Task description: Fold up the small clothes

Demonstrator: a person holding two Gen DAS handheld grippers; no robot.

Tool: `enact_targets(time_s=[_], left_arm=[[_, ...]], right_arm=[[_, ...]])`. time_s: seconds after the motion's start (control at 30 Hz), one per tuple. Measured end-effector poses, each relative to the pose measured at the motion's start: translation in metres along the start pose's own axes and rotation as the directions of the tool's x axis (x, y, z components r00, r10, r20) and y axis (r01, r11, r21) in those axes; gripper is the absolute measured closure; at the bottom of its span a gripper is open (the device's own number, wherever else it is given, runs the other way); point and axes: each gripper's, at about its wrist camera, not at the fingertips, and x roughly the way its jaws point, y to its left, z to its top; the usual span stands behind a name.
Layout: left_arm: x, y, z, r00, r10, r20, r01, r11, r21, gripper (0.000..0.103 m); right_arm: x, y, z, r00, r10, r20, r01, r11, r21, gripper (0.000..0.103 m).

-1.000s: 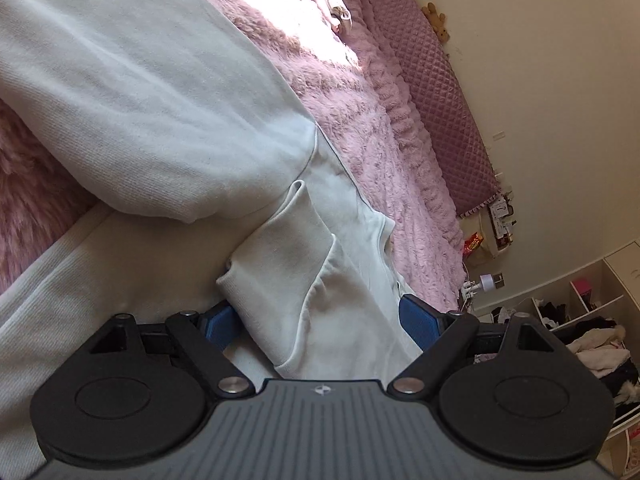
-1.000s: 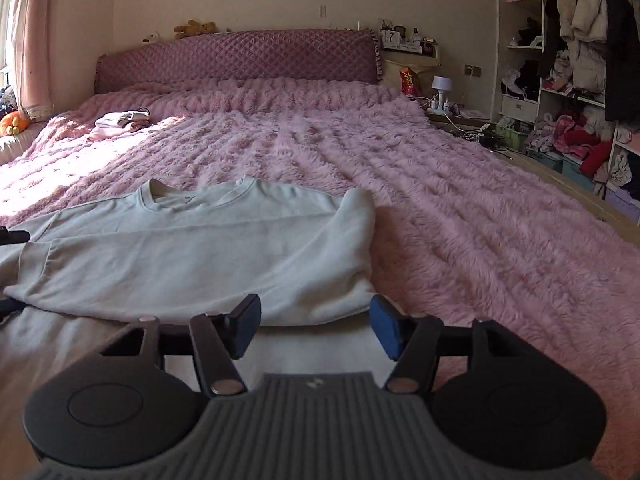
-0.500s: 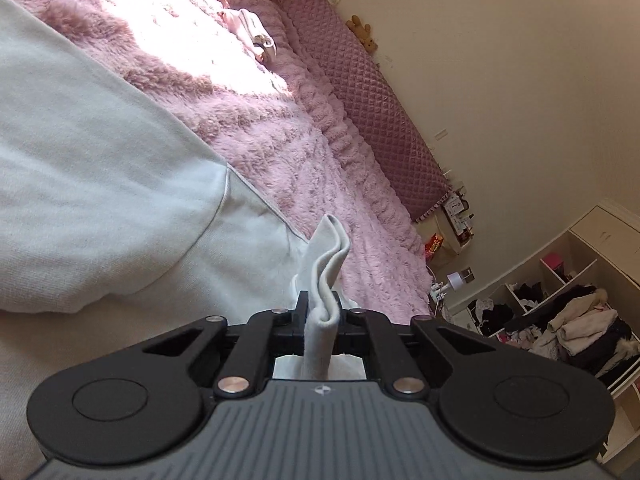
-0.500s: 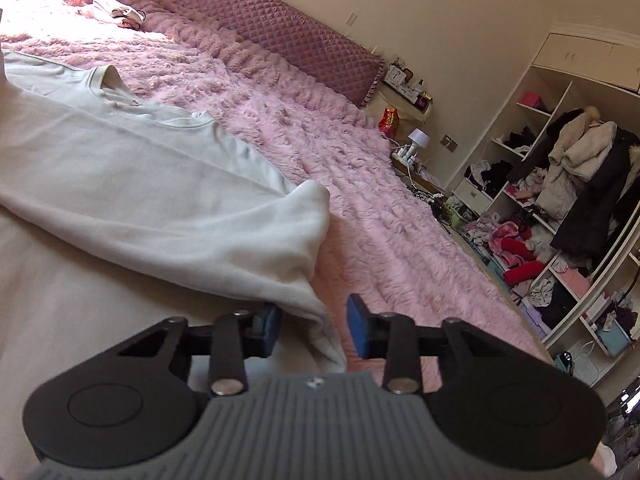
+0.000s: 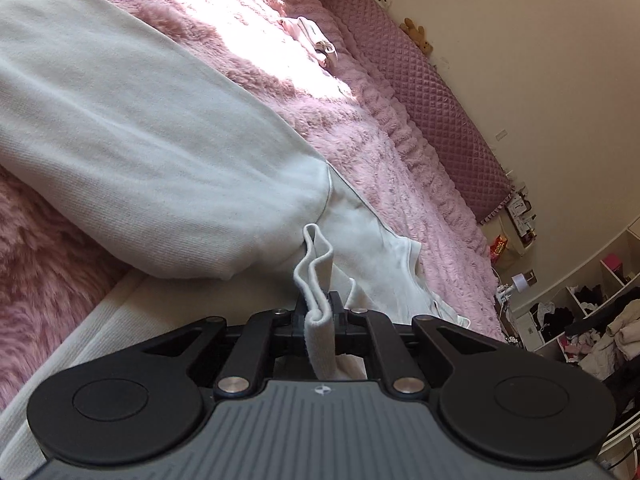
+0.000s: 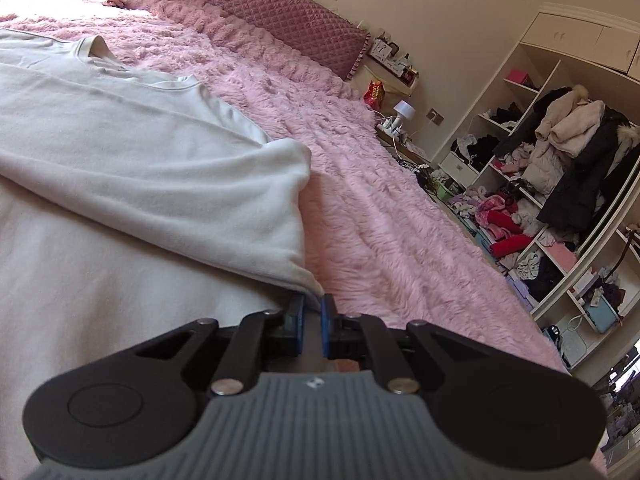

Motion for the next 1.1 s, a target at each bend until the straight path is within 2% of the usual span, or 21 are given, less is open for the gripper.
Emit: enact_targets(time_s=[0.13, 0.2, 0.27, 0.37, 0.4, 0.43, 0.5, 0.63, 0.7, 0.73, 0.83, 0.87, 0.93, 1.1], left_arm=[[-0.028, -0.009, 0.010, 0.998, -0.013, 0.056, 0.012, 1.000, 0.022, 0.094], [-0.048, -0.011, 0.019, 0.996, -0.025, 0.083, 0.021, 0.999, 0.041, 0.090], [-0.067, -0.009, 0.026, 0.995, -0.019, 0.100, 0.014, 0.999, 0.046, 0.083], [-0.106, 0.003, 0.037, 0.991, 0.022, 0.136, -0.028, 0.999, 0.041, 0.067], [-0.121, 0.009, 0.041, 0.986, 0.055, 0.156, -0.060, 0.998, 0.029, 0.056], [-0.137, 0.019, 0.045, 0.979, 0.091, 0.180, -0.094, 0.996, 0.007, 0.045], [-0.166, 0.041, 0.050, 0.961, 0.161, 0.227, -0.152, 0.987, -0.057, 0.039], [-0.215, 0.091, 0.061, 0.906, 0.309, 0.289, -0.250, 0.942, -0.223, 0.038], [-0.237, 0.119, 0.065, 0.867, 0.382, 0.321, -0.285, 0.907, -0.312, 0.038], [-0.245, 0.131, 0.067, 0.848, 0.413, 0.333, -0.297, 0.889, -0.348, 0.038], [-0.259, 0.158, 0.072, 0.811, 0.454, 0.368, -0.287, 0.858, -0.426, 0.038], [-0.261, 0.167, 0.075, 0.805, 0.459, 0.377, -0.278, 0.852, -0.444, 0.038], [-0.260, 0.178, 0.083, 0.803, 0.452, 0.388, -0.261, 0.853, -0.452, 0.038], [-0.243, 0.191, 0.102, 0.785, 0.456, 0.419, -0.252, 0.853, -0.456, 0.038]], right_arm=[[-0.016, -0.010, 0.002, 1.000, -0.023, -0.001, 0.023, 0.999, 0.031, 0.093], [-0.035, -0.015, 0.006, 0.999, -0.014, 0.035, 0.012, 0.998, 0.059, 0.086], [-0.053, -0.014, 0.012, 0.997, 0.020, 0.079, -0.025, 0.997, 0.070, 0.080], [-0.082, -0.004, 0.026, 0.981, 0.111, 0.157, -0.123, 0.990, 0.068, 0.074], [-0.092, 0.003, 0.032, 0.974, 0.142, 0.179, -0.155, 0.986, 0.062, 0.072], [-0.099, 0.010, 0.038, 0.966, 0.169, 0.196, -0.183, 0.982, 0.056, 0.070], [-0.113, 0.023, 0.049, 0.949, 0.224, 0.223, -0.240, 0.969, 0.051, 0.069], [-0.137, 0.052, 0.070, 0.911, 0.328, 0.251, -0.350, 0.935, 0.047, 0.066], [-0.148, 0.068, 0.080, 0.891, 0.374, 0.258, -0.395, 0.918, 0.036, 0.066], [-0.152, 0.074, 0.083, 0.885, 0.385, 0.261, -0.406, 0.913, 0.031, 0.066], [-0.165, 0.091, 0.092, 0.869, 0.417, 0.267, -0.434, 0.901, 0.005, 0.064], [-0.171, 0.097, 0.093, 0.864, 0.426, 0.267, -0.441, 0.897, -0.004, 0.064], [-0.176, 0.105, 0.096, 0.857, 0.445, 0.262, -0.456, 0.890, -0.019, 0.064], [-0.185, 0.123, 0.098, 0.849, 0.465, 0.250, -0.467, 0.882, -0.057, 0.063]])
